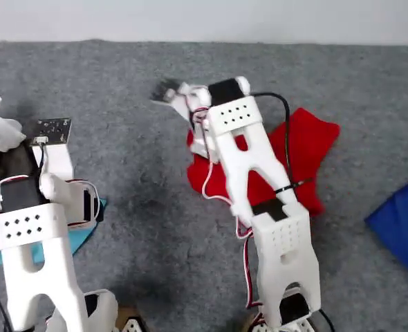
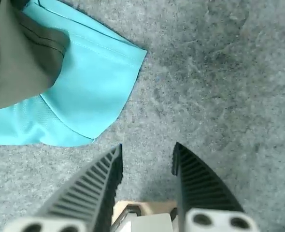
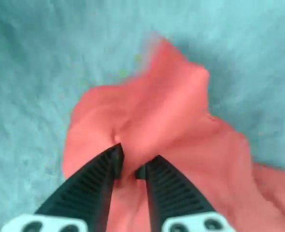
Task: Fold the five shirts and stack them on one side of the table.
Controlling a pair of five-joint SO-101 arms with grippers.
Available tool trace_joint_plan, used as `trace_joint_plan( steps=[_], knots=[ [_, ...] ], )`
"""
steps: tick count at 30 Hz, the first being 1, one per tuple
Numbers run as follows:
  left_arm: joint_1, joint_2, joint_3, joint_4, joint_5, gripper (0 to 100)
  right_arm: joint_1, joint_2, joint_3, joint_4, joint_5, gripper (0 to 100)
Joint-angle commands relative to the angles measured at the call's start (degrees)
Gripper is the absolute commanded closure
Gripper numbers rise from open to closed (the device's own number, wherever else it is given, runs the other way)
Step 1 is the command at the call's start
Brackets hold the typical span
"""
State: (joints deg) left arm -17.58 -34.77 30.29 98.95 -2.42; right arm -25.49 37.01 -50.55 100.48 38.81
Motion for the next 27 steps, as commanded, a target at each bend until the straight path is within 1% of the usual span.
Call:
trace_joint_plan(
  steps=[1,4,7,9,12,15,18,20,22,23,25,27],
  knots=[
    [0.2,-0.4,-0.2,1.7,0.7,84,-3.5,-7.4,-10.9,2.3,-4.1,98.9],
    [0.2,-0.4,-0.2,1.7,0.7,84,-3.7,-11.9,-18.2,2.3,-8.2,98.9],
    [0.2,-0.4,-0.2,1.7,0.7,84,-0.7,-17.5,-22.1,2.4,-11.8,98.9],
    [0.2,-0.4,-0.2,1.7,0.7,84,2.8,-22.3,-21.7,2.6,-13.1,98.9],
    [0.2,-0.4,-0.2,1.7,0.7,84,10.9,-30.7,-17.5,2.6,-13.5,98.9],
    [0.2,-0.4,-0.2,1.7,0.7,84,21.4,-39.2,-6.9,2.6,-13.5,98.9],
    [0.2,-0.4,-0.2,1.7,0.7,84,28.7,-46.3,12.2,2.4,-13.2,98.1],
    [0.3,-0.4,-0.2,1.7,0.7,84,30.5,-49.6,27.3,2.3,-10.3,93.1],
    [0.5,-0.4,-0.2,1.6,0.7,84,31.3,-52.5,39.6,2.0,-4.7,84.2],
    [0.6,-0.3,-0.2,1.6,0.7,84,31.8,-53.9,43.8,1.7,-2.4,80.0],
    [0.6,-0.2,-0.2,1.6,0.7,84,33.0,-57.3,49.4,0.2,-0.7,74.1],
    [0.8,0.0,-0.2,1.6,0.7,84,33.9,-60.4,52.6,-1.5,-0.6,73.2]
  ],
)
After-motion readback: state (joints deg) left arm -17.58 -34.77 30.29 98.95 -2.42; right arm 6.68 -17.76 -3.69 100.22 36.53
